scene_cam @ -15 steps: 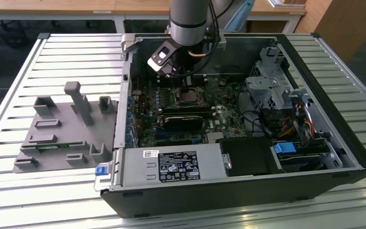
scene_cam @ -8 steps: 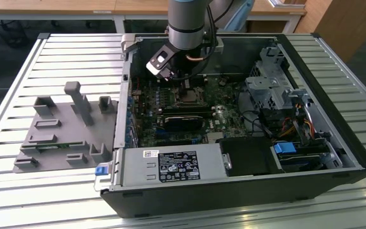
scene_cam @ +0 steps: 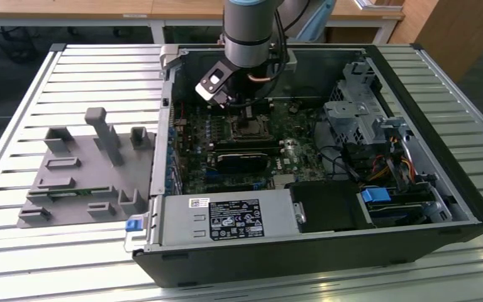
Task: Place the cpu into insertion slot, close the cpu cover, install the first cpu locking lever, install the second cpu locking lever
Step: 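Close the cpu cover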
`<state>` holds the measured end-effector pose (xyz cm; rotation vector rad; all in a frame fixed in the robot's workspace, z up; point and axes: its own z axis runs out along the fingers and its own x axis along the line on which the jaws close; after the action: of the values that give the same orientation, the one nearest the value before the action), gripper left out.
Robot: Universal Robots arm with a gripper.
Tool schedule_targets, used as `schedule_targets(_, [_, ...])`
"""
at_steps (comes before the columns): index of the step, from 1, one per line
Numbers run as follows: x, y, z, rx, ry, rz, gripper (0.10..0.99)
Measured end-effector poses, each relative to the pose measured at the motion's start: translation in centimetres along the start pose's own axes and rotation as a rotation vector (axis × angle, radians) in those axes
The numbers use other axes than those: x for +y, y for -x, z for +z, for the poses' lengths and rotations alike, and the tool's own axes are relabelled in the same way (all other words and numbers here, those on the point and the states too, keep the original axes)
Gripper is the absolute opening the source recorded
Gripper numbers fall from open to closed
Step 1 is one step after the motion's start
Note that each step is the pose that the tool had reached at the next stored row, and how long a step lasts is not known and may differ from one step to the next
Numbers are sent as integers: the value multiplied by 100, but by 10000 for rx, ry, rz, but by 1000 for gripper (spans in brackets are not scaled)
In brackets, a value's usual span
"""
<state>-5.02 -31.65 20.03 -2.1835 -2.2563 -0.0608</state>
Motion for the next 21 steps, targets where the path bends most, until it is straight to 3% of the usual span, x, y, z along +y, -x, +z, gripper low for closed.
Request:
schedule_targets(2, [1,-1,-19,0,0,1,106])
schedule_targets(6, [4,-3,-127,-1,-1,0,106])
schedule_targets(21, [121,0,-128,0,0,0,106])
